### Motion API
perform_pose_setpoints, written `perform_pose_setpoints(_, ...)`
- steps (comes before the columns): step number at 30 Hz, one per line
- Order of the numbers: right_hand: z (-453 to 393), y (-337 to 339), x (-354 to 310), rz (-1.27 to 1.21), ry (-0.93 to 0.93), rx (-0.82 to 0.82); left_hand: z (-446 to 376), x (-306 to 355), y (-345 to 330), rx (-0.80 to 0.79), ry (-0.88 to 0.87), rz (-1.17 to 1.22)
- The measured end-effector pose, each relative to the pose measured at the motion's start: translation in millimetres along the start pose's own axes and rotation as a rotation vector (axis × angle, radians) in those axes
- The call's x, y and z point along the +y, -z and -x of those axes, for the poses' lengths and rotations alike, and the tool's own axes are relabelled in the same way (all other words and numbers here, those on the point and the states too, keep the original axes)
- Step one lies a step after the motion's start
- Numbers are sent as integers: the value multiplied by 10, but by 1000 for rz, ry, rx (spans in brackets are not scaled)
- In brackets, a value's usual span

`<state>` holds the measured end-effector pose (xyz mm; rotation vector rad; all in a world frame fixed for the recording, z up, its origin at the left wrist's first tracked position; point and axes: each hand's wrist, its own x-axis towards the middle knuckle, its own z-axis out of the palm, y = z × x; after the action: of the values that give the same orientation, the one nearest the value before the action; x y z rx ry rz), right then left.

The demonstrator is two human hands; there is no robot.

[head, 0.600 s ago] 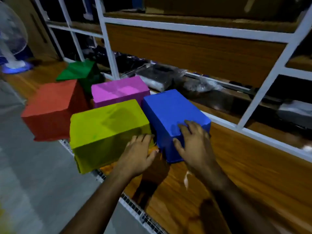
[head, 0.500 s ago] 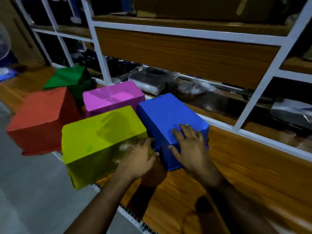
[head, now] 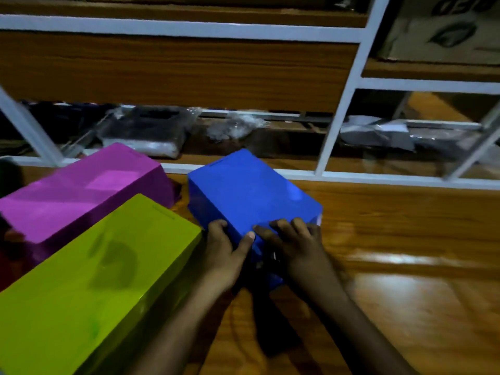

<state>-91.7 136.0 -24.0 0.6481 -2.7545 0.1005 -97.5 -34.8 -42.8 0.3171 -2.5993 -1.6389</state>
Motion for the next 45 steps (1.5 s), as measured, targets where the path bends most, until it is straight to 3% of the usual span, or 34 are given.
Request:
perform_pose_setpoints(8, 414, 214, 194, -30, -159, 114, 75, 145, -197, -341, 52, 131)
perform_pose_setpoints(11, 519, 332, 569, 57, -471, -90, 99, 233, -249, -390, 86, 165)
perform_pose_setpoints(14, 546, 280, 902, -264, -767, -362, 16, 397, -279, -374, 45, 101)
perform_pose_setpoints(16, 528, 210, 960, -551, -747, -308, 11, 535, -275, -380, -22, 26)
perform_pose_setpoints(18, 530, 193, 938, -686, -718, -207, 3, 589, -278, -359, -65, -76)
perform_pose_setpoints(24, 511, 376, 1016, -765, -713, -105, 76, 610, -304, -289, -52, -95)
perform_pose_setpoints(30, 370, 849, 882, -740, -519, -45, 69, 726, -405, -444, -48, -242)
perform_pose_setpoints(35, 273, 977, 645, -554, -417, -98, 8, 694, -600, -474, 191, 312)
perform_pose_setpoints(38, 251, 1026, 621, -455, -433, -156, 11, 732, -631, -392, 179, 413)
perform_pose_setpoints(41, 224, 1074, 547, -402, -392, -195, 91, 847, -633, -406, 143, 466)
perform_pose_setpoints(45, 206, 1077, 479, -354, -371, -102, 159, 981, -522, -330, 129, 549)
